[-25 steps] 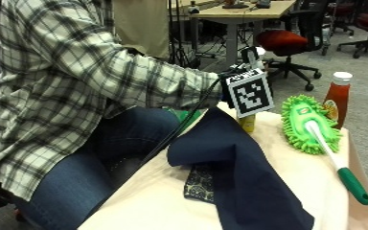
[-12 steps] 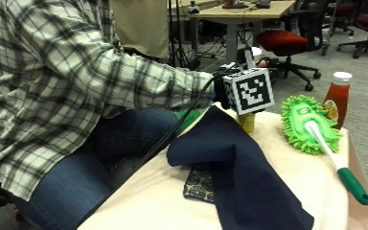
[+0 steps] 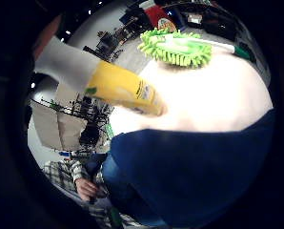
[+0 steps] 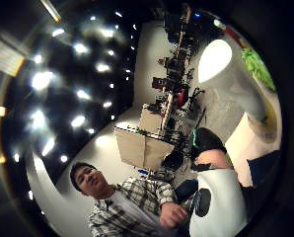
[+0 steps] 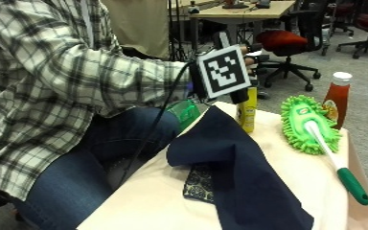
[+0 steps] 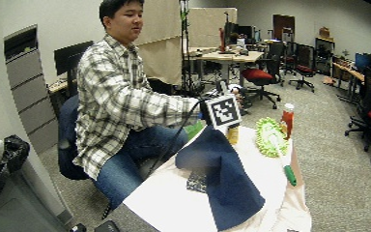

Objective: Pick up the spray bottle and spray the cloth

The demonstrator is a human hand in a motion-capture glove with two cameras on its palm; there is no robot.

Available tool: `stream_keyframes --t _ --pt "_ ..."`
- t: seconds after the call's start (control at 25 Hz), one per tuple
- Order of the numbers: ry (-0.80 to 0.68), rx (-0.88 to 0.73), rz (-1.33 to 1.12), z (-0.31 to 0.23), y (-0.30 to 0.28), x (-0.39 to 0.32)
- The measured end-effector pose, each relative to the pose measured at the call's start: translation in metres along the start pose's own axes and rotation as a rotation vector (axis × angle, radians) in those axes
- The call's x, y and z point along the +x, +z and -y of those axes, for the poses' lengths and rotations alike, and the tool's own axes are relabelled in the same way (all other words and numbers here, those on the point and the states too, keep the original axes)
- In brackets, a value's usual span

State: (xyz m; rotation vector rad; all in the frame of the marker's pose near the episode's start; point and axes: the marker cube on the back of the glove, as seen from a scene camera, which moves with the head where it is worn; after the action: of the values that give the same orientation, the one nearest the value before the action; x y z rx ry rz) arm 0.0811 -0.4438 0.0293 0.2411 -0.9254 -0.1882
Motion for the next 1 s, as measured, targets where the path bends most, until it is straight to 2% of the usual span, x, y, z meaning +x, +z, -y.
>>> stream_keyframes --t 0.24,0.56,0.8,1.0 --pt "0.052 -0.006 -0.353 -0.1 -0.056 -0.036" --pt "0.283 -0.002 -0.827 -0.236 -0.096 -0.038" --pt "0.455 0.012 -0.969 -0.331 -0.088 -0.044" --pt "0.51 0.08 -0.979 -0.4 -0.066 -0.061"
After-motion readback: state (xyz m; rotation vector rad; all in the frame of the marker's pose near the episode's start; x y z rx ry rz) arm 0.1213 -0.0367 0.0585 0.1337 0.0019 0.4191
